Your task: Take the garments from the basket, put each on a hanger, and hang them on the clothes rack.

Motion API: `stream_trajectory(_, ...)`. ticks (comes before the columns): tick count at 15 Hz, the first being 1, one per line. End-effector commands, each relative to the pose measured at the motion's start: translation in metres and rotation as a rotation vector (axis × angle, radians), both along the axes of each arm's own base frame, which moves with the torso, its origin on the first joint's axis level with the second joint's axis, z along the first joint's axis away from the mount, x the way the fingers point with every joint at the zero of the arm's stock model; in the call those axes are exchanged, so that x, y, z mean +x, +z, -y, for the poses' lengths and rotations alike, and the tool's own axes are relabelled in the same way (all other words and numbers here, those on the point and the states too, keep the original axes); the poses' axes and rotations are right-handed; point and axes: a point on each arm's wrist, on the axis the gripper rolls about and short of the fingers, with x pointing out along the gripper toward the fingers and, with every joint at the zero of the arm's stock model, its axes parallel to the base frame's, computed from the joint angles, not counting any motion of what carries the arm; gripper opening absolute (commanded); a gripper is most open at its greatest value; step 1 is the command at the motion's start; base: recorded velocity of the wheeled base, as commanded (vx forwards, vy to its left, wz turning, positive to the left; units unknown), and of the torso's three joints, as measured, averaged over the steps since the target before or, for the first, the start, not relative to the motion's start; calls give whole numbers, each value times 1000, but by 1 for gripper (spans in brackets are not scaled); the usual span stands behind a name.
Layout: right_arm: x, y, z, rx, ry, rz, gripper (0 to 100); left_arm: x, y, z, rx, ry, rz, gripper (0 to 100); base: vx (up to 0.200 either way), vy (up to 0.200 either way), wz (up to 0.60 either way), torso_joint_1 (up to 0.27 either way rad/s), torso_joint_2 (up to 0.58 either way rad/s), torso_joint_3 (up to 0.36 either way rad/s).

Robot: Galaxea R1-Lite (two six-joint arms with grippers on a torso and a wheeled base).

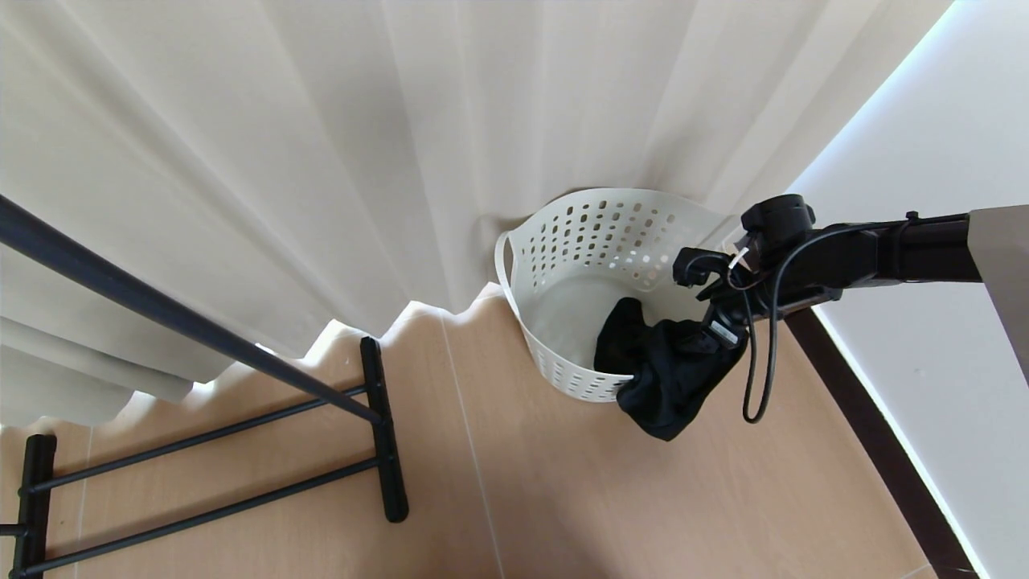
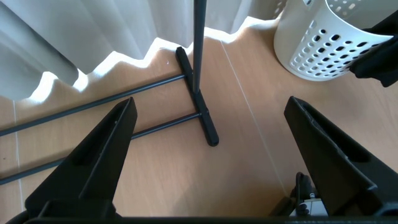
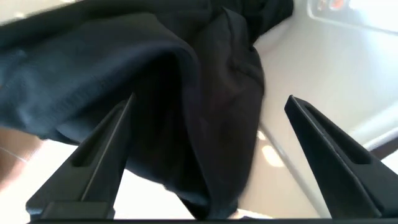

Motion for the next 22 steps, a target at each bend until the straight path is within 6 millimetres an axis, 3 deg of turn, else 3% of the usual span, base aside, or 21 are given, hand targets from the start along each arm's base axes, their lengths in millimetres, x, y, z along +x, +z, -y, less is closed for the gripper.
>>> stream_trajectory(1,2,-3,-1,0,3,-4,100,0,0,0,0,1,0,100,0,0,0,0,0,0)
stream_trajectory(22,16,-15,-3,11,-8,-4,100,0,0,0,0,1,0,100,0,0,0,0,0,0)
